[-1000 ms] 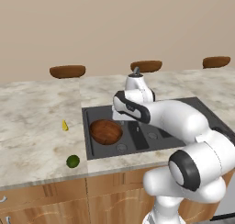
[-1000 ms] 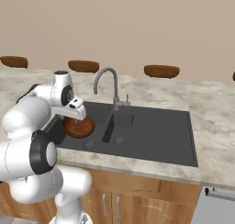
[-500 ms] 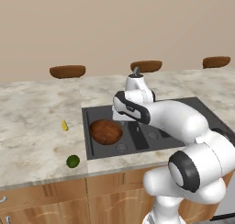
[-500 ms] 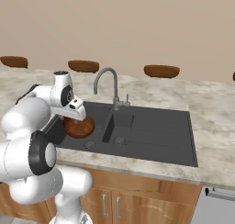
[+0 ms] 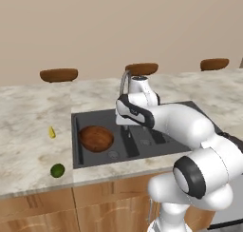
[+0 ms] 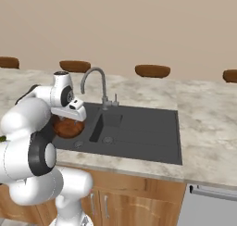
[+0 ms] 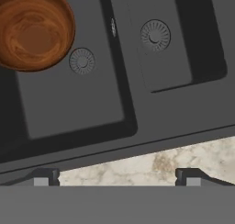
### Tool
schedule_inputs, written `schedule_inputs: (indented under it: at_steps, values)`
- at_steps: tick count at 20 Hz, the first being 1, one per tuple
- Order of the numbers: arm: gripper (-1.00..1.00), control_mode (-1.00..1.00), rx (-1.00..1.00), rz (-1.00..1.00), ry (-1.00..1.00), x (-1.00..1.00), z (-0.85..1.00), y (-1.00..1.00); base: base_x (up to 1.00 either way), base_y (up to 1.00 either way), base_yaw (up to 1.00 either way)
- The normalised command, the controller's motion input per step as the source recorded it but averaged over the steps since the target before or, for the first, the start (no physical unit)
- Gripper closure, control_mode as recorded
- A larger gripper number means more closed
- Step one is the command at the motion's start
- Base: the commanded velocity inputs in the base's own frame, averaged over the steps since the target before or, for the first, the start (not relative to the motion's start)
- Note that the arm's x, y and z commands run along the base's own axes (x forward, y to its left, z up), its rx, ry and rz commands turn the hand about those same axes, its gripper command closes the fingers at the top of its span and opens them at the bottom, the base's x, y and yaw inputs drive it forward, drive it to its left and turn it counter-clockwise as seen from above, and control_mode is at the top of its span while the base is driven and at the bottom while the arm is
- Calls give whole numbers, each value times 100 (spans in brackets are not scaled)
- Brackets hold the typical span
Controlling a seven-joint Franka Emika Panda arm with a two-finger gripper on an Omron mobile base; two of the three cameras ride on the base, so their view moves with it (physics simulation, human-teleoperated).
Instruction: Remove the lemon wedge and lime from the sink. Then move the bowl and cup from the counter to the sink for washing.
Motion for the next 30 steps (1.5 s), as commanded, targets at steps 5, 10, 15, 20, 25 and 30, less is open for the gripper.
schedule_inputs:
  at_steps: [5, 10, 15, 20, 25, 30]
  values:
    - [-100, 100, 0, 0, 0, 0, 0, 0, -27, -42, 0]
    - [-100, 100, 0, 0, 0, 0, 0, 0, -28, -48, 0]
    - [-100, 100, 0, 0, 0, 0, 0, 0, -18, -52, 0]
    - [-100, 100, 0, 0, 0, 0, 0, 0, -11, -54, 0]
    - [-100, 100, 0, 0, 0, 0, 0, 0, -4, -55, 0]
    - [-100, 100, 0, 0, 0, 0, 0, 0, 0, -55, 0]
